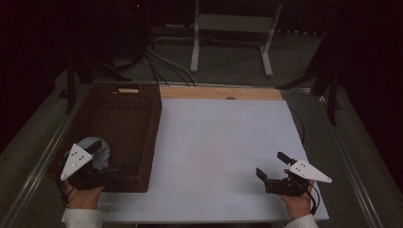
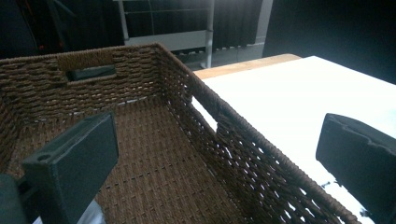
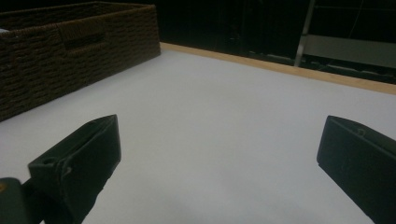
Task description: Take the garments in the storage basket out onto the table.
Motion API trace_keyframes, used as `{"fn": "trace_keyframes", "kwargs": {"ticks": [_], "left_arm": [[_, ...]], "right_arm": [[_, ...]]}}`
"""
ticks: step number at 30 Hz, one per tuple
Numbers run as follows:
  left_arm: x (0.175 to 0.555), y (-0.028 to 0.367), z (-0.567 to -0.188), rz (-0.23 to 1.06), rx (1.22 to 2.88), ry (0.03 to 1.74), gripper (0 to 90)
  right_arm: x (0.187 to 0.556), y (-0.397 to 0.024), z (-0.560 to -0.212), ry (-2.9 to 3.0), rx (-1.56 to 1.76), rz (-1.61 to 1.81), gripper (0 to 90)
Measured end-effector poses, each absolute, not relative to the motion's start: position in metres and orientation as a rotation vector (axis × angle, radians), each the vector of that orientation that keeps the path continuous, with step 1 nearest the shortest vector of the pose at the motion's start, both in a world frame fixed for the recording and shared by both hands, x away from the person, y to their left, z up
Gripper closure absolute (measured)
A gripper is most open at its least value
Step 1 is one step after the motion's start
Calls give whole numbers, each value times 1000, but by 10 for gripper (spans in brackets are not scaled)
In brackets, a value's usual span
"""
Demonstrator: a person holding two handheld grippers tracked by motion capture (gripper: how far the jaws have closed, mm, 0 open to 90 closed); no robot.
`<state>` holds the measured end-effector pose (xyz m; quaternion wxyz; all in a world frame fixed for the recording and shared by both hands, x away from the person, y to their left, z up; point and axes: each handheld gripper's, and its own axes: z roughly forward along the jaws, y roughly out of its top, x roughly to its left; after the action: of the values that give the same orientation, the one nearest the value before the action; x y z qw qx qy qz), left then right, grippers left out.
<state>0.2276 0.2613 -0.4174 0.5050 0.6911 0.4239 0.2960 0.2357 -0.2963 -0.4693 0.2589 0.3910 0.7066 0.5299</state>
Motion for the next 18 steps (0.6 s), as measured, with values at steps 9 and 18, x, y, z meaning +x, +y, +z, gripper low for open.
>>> {"fn": "trace_keyframes", "kwargs": {"ticks": [9, 18], "left_arm": [[228, 266, -409, 718, 1683, 1019, 3], [231, 267, -406, 703, 1719, 1015, 3]], "right_arm": [[236, -296, -469, 1909, 1061, 1440, 0], [236, -295, -469, 1916, 1059, 1445, 0]]}}
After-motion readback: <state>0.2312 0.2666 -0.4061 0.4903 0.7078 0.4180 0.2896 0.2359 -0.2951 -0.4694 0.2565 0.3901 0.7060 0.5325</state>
